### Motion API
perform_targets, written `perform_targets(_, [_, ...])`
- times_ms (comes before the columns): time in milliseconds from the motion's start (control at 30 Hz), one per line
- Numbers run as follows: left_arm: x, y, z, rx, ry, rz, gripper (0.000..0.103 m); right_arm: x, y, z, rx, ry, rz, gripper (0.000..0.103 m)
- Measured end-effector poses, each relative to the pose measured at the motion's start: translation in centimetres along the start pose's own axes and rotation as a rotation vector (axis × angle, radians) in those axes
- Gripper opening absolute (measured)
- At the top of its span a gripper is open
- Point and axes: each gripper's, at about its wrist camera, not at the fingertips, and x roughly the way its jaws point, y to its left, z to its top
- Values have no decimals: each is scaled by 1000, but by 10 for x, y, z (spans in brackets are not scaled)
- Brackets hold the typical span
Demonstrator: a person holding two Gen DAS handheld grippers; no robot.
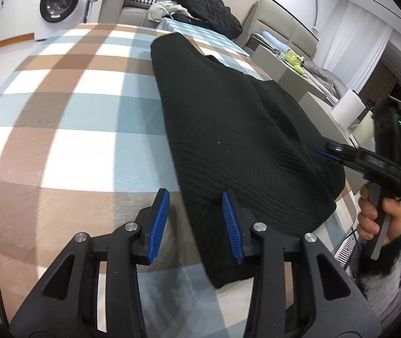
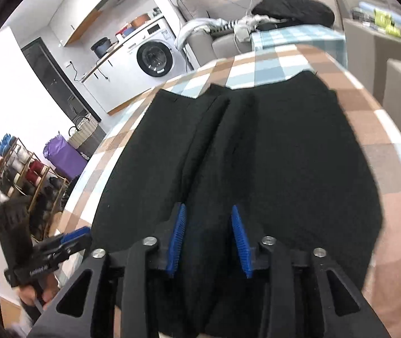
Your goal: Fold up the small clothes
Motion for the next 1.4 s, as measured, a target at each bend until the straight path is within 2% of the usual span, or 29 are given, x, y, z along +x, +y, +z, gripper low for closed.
perform_targets(100, [13, 0, 9, -32, 19, -37, 36, -24, -6, -6, 4, -52, 1, 55])
perform_targets(200, [26, 1, 19, -70, 30, -55, 36, -39, -19, -9, 18, -100, -55, 63])
perform_targets(333, [38, 6, 32, -108, 38, -76, 35, -49, -57, -11, 115, -107, -148, 63])
perform_targets(500, [43, 5, 37, -101, 6, -62, 17, -50, -83, -15, 176, -97, -197, 63])
perform_targets(567, [41, 2, 38, -79, -8, -41, 14, -45, -86, -16, 183, -85, -170, 62])
perform_targets(600, [41, 1, 38, -68, -9, -30, 14, -42, -85, -16, 180, -79, -160, 56])
perform_targets(633, [40, 0, 38, -56, -13, -20, 13, -37, -84, -17, 173, -69, -161, 45])
perform_targets(700, [38, 1, 37, -46, -16, -11, 13, -27, -77, -17, 151, -44, -151, 38])
perform_targets(867, [17, 12, 31, -43, -37, 32, 13, -13, -52, -22, 76, -19, -139, 34])
perform_targets(1033, [-8, 36, 25, -71, -77, 112, 13, 2, -27, -28, 35, 33, -45, 34])
perform_targets(1100, [-12, 42, 22, -75, -73, 114, 13, 6, -18, -29, 0, 54, -19, 34])
perform_targets(1167, [-15, 48, 20, -93, -62, 111, 15, 6, -17, -26, -7, 51, -42, 38])
perform_targets(1300, [-26, 47, 17, -88, -81, 136, 20, -20, -21, -13, 40, -52, -58, 47])
perform_targets(1400, [-37, 41, 17, -76, -118, 139, 38, -37, -13, -2, 31, -124, -46, 58])
